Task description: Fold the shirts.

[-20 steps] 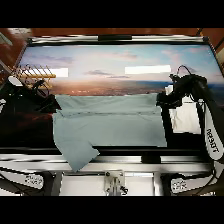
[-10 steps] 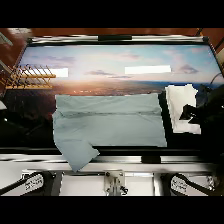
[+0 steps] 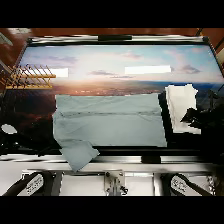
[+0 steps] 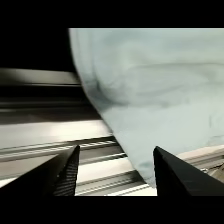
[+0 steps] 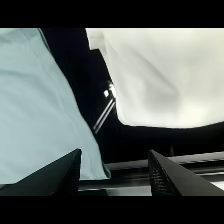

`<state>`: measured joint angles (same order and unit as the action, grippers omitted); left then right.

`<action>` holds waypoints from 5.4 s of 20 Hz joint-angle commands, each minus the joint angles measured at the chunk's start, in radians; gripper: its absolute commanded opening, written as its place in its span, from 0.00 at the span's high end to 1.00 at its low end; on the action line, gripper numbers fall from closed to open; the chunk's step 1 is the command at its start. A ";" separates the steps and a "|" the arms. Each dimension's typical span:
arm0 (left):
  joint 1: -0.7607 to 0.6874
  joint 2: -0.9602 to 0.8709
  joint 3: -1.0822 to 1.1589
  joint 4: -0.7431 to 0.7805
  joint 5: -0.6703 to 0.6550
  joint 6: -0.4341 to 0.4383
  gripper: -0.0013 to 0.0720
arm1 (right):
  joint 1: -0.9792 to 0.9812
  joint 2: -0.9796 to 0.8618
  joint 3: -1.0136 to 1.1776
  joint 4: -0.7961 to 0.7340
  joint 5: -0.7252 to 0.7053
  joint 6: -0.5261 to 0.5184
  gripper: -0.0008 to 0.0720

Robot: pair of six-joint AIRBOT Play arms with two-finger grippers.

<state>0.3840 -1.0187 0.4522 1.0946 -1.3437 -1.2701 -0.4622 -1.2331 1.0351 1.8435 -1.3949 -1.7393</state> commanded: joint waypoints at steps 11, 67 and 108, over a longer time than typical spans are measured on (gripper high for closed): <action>-0.147 -0.069 -0.041 -0.053 0.115 -0.009 0.23 | -0.003 0.003 -0.004 0.017 0.016 -0.001 0.27; -0.117 -0.644 0.823 -0.258 0.207 0.042 0.94 | 0.348 -0.473 0.290 0.172 0.416 0.038 0.88; -0.887 -0.616 0.765 -0.493 0.675 -0.051 0.94 | 0.309 0.058 0.291 0.329 -0.041 0.086 0.91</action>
<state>-0.3782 -1.5929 1.2236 0.6991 -0.8272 -1.2854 -0.1520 -1.2495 1.3254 2.1704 -1.3937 -1.7061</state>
